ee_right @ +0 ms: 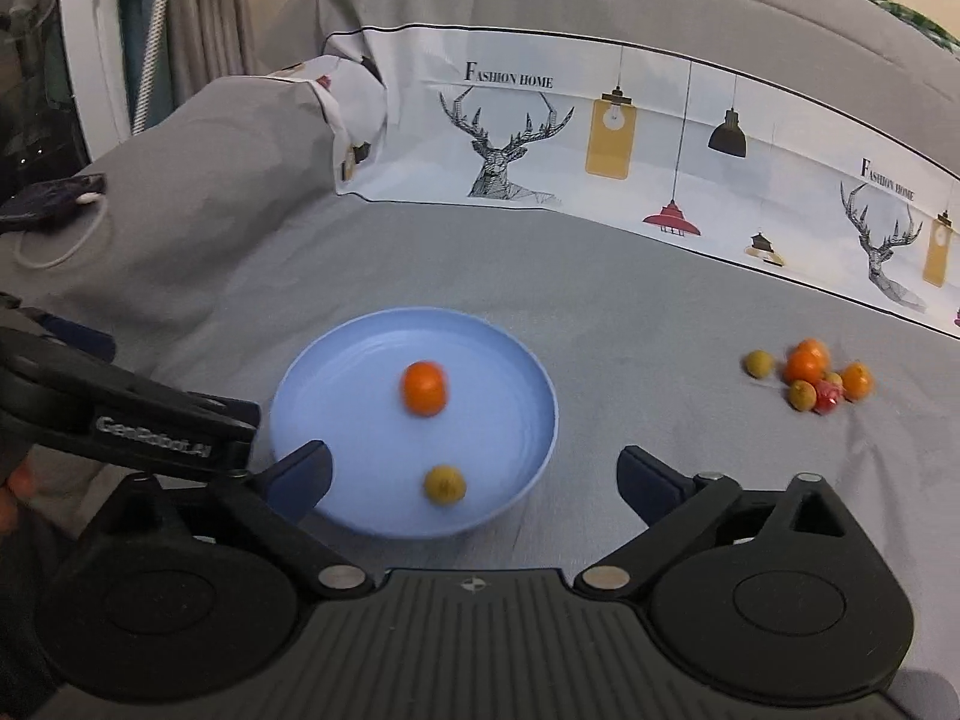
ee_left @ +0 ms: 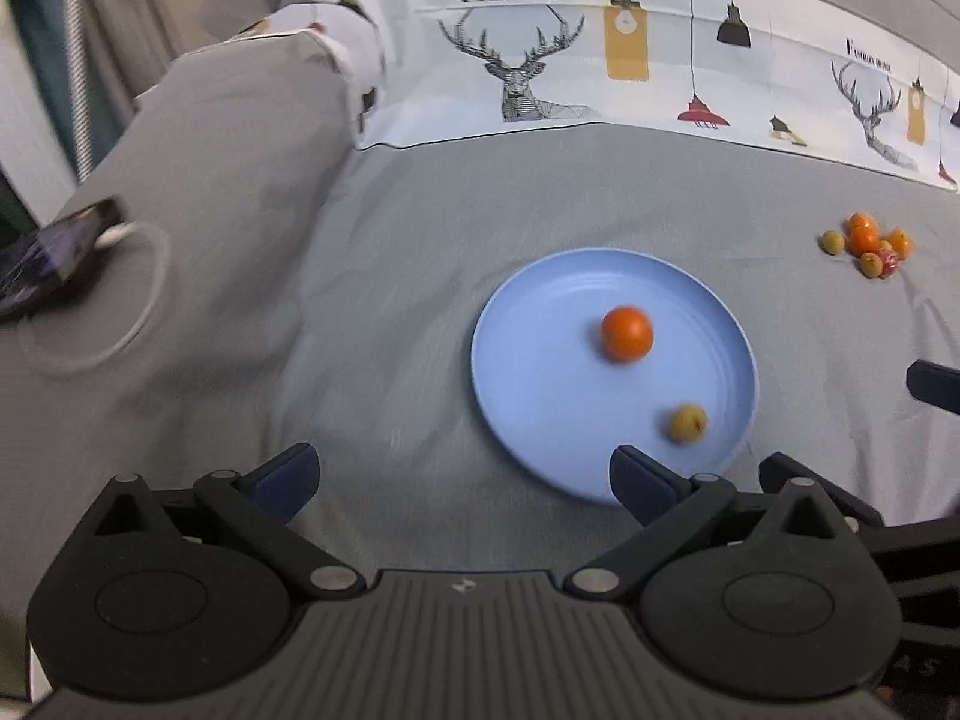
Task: Organize fruits
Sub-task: 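Withdraw both open tools from the blue plate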
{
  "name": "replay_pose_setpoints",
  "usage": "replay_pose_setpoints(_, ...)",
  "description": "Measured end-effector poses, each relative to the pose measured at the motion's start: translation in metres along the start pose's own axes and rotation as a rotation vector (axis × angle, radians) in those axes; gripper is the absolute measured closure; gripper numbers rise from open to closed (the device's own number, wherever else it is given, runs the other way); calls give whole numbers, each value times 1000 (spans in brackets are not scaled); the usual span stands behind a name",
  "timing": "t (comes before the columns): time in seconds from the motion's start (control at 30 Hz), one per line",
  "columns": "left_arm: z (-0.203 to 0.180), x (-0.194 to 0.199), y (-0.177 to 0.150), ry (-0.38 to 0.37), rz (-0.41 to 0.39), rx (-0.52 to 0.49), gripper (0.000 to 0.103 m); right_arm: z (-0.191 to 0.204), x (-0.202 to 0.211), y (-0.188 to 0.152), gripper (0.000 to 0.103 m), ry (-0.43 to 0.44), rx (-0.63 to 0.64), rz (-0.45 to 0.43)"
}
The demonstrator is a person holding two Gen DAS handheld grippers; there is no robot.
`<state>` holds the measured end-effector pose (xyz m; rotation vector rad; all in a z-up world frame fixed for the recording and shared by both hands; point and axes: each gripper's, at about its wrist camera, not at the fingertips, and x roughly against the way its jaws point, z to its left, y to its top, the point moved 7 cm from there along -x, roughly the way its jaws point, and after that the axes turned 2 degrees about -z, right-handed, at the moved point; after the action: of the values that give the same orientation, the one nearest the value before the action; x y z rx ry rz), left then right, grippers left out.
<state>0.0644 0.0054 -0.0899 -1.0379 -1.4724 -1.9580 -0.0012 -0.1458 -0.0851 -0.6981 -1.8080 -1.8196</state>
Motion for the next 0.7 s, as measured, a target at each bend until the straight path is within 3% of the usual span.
replay_pose_setpoints(0.37,10,62,-19,28,-70,68,0,8,58,-11,1,-26,-17,-61)
replay_pose_setpoints(0.7,7,84,-19,37,-103,62,0,4,81,-13,1,-36,-42,-99)
